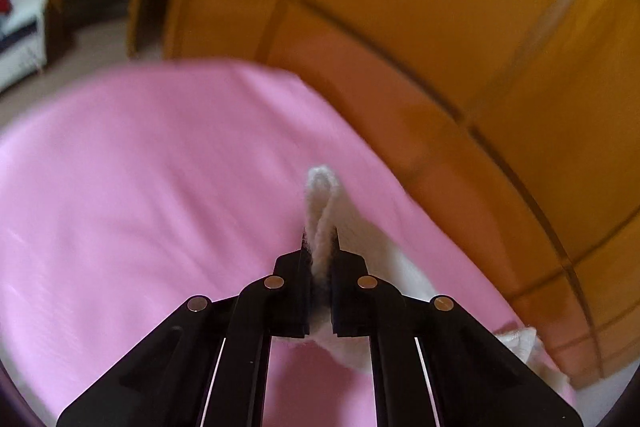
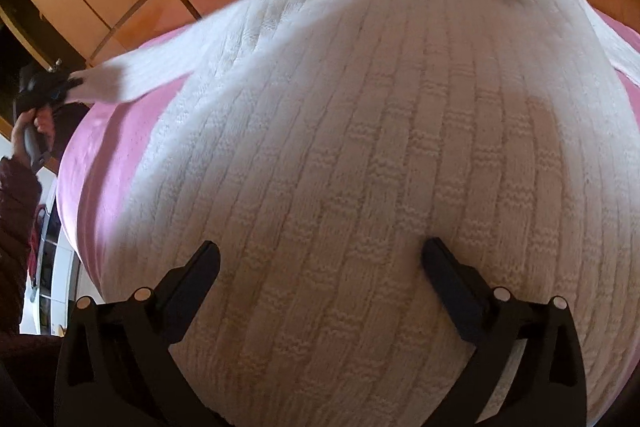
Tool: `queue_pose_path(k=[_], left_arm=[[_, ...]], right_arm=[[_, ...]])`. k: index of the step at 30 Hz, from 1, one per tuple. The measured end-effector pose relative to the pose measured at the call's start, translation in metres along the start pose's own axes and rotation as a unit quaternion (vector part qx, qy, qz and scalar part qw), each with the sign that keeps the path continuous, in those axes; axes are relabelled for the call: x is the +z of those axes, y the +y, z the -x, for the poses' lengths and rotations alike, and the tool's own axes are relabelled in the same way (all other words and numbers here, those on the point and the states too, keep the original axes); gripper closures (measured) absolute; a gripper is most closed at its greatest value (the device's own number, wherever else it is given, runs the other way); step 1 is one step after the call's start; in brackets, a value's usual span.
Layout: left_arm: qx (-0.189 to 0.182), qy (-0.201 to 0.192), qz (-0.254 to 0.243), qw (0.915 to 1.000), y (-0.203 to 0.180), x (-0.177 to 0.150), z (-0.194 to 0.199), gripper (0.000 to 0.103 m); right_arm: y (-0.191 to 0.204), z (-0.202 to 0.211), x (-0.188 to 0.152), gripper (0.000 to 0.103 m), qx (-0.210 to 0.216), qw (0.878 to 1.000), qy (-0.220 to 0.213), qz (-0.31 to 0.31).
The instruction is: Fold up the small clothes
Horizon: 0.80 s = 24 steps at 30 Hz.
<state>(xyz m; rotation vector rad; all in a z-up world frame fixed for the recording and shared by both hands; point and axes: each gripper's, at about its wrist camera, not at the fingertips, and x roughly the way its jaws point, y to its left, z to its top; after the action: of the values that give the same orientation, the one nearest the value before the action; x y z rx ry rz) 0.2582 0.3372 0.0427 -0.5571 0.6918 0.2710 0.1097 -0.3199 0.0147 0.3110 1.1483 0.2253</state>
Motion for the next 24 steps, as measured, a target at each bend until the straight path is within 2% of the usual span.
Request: queue_pose_path(k=[2,5,9,10,11,13,15,16,18,20,21,24], left_arm=[[0.025,-0.015,-0.009,0.9995,0.013,0.007,0.009,0.098],[0.073,-0.009,-0.029,0.9969,0.031,0.001,0.006,0.098],[0.098,0.074,-0.037,0.9917,0.042,-0.031,-0.027,0.097],[0.092,0.086,-0.032,0.9915,0.046,-0.04,-0.029,0.096],[0.081,0.091,-0.034,0.992,0.043,-0.05,-0.027,0.091],[0.038,0.1,-0.044,0.9933,0.031,-0.074,-0.014,0.056],[-0.01,0.106,-0.054,0.9928,0.019,-0.097,0.004,0.044],[-0.046,0.119,-0.065,0.9897,0.005,-0.118,0.017,0.044],[-0.092,0.147,-0.091,0.9807,-0.011,-0.146,0.033,0.044],[-0.151,0.171,-0.123,0.9659,-0.034,-0.179,0.052,0.044],[-0.18,0.185,-0.146,0.9551,-0.045,-0.199,0.065,0.044],[-0.229,0.215,-0.174,0.9332,-0.061,-0.235,0.084,0.044]], right_arm=[[0.004,-0.002,-0.001,0.002,-0.008,1.0,-0.004,0.006],[0.012,-0.005,-0.003,0.002,-0.03,0.999,-0.004,0.021],[0.02,-0.009,-0.003,0.002,-0.05,0.998,-0.005,0.033],[0.019,-0.009,-0.003,0.002,-0.051,0.998,-0.005,0.032],[0.019,-0.008,-0.003,0.002,-0.051,0.998,-0.006,0.032],[0.021,-0.008,-0.003,0.002,-0.052,0.998,-0.007,0.034],[0.021,-0.005,-0.004,0.002,-0.05,0.998,-0.009,0.035],[0.019,-0.002,-0.004,0.002,-0.044,0.999,-0.011,0.028],[0.007,0.01,-0.002,0.002,-0.033,0.999,-0.022,0.004],[-0.01,0.028,0.001,0.002,-0.038,0.997,-0.05,-0.033],[-0.021,0.038,0.001,0.002,-0.052,0.995,-0.065,-0.051],[-0.056,0.066,0.0,0.003,-0.106,0.985,-0.1,-0.091]])
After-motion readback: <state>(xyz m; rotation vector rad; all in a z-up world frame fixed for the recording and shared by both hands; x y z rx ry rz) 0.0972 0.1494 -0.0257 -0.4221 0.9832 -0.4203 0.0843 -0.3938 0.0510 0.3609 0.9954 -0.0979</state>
